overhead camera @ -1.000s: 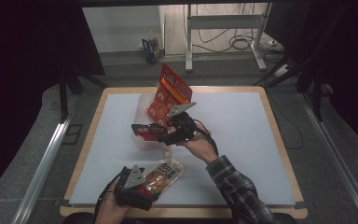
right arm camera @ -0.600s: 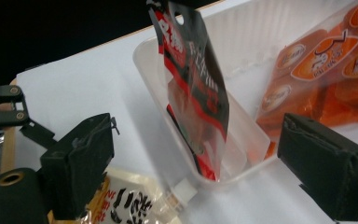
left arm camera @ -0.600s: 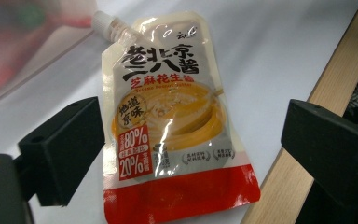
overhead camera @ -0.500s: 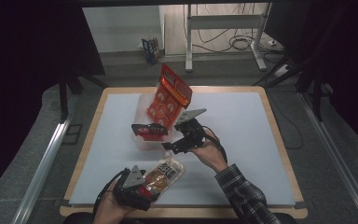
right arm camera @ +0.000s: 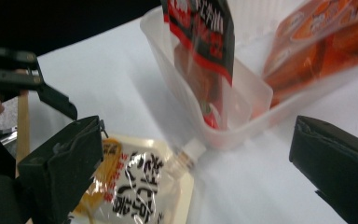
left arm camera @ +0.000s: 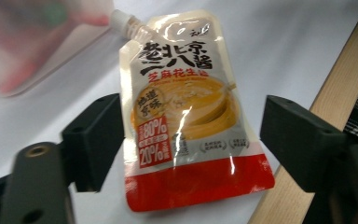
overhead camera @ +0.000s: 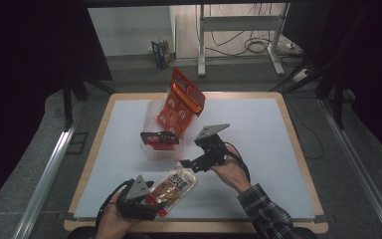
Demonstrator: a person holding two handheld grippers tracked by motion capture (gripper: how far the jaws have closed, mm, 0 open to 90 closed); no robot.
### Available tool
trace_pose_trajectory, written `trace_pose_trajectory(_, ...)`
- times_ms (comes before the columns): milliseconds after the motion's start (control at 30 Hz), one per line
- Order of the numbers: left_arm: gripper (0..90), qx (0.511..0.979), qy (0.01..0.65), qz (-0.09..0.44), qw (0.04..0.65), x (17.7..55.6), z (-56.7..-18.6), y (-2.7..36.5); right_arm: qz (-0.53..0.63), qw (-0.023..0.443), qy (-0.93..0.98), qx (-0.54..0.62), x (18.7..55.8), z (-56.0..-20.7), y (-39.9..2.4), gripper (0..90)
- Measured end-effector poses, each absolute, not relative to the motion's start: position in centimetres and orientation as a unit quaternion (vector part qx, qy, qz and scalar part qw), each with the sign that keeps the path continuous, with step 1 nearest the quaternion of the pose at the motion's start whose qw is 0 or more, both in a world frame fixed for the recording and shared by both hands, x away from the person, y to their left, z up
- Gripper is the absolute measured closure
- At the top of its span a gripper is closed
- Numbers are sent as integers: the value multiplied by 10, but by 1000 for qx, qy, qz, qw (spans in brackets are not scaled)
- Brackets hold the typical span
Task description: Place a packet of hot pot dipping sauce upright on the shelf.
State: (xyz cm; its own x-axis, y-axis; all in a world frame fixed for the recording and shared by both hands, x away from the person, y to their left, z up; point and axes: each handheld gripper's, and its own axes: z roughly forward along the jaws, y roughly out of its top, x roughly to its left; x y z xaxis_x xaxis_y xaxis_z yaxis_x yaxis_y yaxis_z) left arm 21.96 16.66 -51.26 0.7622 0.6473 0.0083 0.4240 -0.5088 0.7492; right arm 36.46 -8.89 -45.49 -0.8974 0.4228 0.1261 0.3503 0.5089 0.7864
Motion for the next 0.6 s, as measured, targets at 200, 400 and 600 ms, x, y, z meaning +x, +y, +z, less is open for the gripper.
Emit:
trace_pose_trajectory(200, 479, 852, 315, 123, 400, 222, -512, 176, 431, 37, 871, 231, 358, -469, -102, 16)
trace_pose_trajectory(400, 667, 858, 306, 90, 402, 224, -515, 178, 434, 36, 868, 241, 354, -478, -111, 17)
trace_pose_trajectory(600, 860, 872, 305, 94, 372, 223, -521, 175, 419, 33, 874, 242, 349, -489, -112, 17)
